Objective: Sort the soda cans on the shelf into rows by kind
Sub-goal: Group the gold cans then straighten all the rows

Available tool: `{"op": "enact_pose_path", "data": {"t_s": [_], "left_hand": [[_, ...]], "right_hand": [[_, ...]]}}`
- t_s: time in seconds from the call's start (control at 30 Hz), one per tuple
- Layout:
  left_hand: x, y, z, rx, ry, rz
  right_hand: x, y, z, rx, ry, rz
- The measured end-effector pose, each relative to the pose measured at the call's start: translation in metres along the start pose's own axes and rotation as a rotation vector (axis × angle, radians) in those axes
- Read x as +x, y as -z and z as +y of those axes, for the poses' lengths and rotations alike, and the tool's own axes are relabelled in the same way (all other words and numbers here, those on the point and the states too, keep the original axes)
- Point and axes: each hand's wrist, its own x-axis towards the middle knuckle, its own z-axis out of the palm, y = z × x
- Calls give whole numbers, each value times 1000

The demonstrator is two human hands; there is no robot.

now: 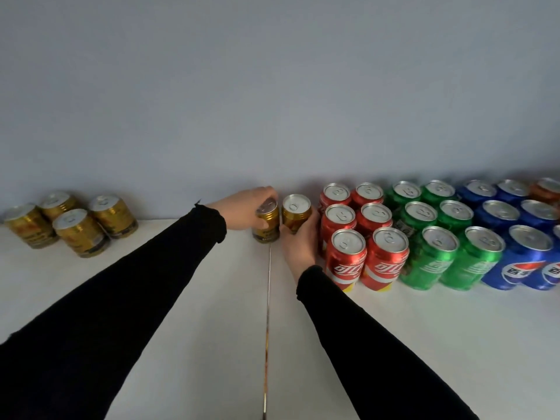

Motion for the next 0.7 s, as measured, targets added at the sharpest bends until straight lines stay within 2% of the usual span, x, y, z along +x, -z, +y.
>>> {"op": "enact_pose_path", "data": {"t_s": [0.13,0.23,0.4,0.57,0.7], "left_hand": [[-2,-1,0,72,45,7],[-8,-5,3,99,55,55],[-53,-20,3,-4,58,331],[-119,-25,-35,-6,100,516],[-174,-8,-84,11,184,625]], "right_hand": [[-3,8,-4,64,-21,-60],[-13,13,-1,46,32,-39],[-48,10,-4,143,193,-58],[-88,-16,-29,-8,460,-71],[-108,-60,-60,41,478,-245]]}}
